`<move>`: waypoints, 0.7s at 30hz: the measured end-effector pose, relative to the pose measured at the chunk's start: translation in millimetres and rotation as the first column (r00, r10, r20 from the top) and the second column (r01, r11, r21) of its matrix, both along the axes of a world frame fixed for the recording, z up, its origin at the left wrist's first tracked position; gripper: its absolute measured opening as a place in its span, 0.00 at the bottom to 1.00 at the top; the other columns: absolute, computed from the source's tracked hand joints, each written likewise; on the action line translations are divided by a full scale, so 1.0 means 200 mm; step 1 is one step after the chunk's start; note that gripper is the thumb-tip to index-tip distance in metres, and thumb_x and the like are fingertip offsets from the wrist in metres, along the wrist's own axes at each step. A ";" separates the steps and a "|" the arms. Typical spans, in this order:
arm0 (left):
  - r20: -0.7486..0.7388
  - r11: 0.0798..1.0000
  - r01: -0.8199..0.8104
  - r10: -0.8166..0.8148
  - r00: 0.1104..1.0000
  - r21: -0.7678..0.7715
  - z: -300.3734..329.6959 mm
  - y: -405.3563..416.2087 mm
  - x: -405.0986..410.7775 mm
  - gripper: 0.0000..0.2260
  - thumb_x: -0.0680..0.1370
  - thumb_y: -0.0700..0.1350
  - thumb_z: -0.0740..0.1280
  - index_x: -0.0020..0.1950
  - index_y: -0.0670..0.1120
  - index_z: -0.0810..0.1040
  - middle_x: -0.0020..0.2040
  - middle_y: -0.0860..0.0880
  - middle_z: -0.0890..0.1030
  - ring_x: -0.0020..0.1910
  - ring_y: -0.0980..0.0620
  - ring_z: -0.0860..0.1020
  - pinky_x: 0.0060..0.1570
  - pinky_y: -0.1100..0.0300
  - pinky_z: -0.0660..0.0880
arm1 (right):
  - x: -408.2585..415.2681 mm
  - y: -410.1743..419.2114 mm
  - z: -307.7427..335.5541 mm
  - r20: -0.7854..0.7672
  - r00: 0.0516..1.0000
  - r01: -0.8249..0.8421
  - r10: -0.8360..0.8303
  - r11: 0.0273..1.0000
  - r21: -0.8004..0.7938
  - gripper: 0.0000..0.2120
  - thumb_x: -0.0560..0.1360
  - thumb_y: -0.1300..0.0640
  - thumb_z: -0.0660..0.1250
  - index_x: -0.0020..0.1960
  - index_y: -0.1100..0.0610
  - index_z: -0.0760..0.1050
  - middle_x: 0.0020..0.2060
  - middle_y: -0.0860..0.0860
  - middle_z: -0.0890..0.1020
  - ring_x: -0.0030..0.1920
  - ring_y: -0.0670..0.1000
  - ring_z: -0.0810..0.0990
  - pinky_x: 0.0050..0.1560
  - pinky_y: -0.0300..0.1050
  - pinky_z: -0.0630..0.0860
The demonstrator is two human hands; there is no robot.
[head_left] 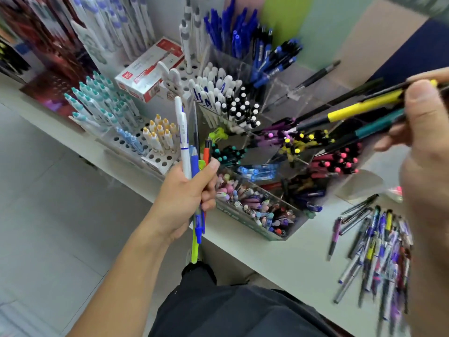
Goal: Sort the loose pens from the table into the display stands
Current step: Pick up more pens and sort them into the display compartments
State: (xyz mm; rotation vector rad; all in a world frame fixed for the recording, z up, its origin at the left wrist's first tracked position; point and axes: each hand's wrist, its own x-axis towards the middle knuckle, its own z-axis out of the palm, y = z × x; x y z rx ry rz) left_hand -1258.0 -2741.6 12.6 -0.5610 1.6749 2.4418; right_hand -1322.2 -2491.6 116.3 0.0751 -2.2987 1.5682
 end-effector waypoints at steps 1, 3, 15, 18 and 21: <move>-0.007 0.999 0.022 -0.022 1.000 0.047 0.01 0.03 -0.02 0.07 0.79 0.45 0.67 0.45 0.43 0.73 0.31 0.50 0.69 0.26 0.55 0.64 0.23 0.65 0.64 | -0.02 0.02 0.00 -0.018 0.998 0.059 -0.058 0.998 0.032 0.13 0.78 0.37 0.67 0.49 0.47 0.77 0.35 0.43 0.78 0.31 0.47 0.79 0.36 0.45 0.77; -0.007 0.987 0.057 -0.056 0.998 0.148 0.04 0.08 -0.05 0.05 0.80 0.43 0.66 0.54 0.43 0.74 0.32 0.50 0.68 0.26 0.56 0.64 0.23 0.65 0.63 | -0.04 0.02 -0.03 -0.094 0.985 0.156 -0.143 0.975 0.158 0.06 0.80 0.45 0.67 0.48 0.45 0.78 0.35 0.43 0.80 0.32 0.47 0.81 0.36 0.53 0.80; 0.000 0.984 0.170 -0.170 0.985 0.061 0.07 0.19 -0.11 0.07 0.83 0.41 0.64 0.47 0.43 0.68 0.36 0.48 0.72 0.28 0.54 0.66 0.26 0.64 0.64 | -0.19 -0.07 -0.16 0.335 0.937 -0.162 -0.103 0.721 0.674 0.15 0.76 0.56 0.71 0.33 0.63 0.75 0.25 0.52 0.74 0.28 0.49 0.73 0.26 0.39 0.66; 0.025 0.981 0.137 -0.142 0.990 0.141 0.08 0.21 -0.10 0.06 0.81 0.41 0.66 0.45 0.40 0.74 0.39 0.47 0.75 0.30 0.54 0.71 0.25 0.65 0.67 | -0.21 -0.06 -0.17 0.423 0.905 -0.203 -0.043 0.830 0.519 0.13 0.78 0.56 0.70 0.38 0.62 0.80 0.30 0.58 0.81 0.27 0.51 0.79 0.23 0.40 0.72; 0.033 0.980 0.108 -0.115 0.993 0.164 0.08 0.21 -0.09 0.06 0.77 0.42 0.69 0.48 0.39 0.77 0.37 0.46 0.75 0.33 0.53 0.73 0.27 0.64 0.71 | -0.17 0.00 -0.11 0.366 0.928 -0.069 0.065 0.998 -0.002 0.08 0.81 0.59 0.66 0.46 0.59 0.82 0.38 0.58 0.84 0.25 0.45 0.74 0.25 0.37 0.72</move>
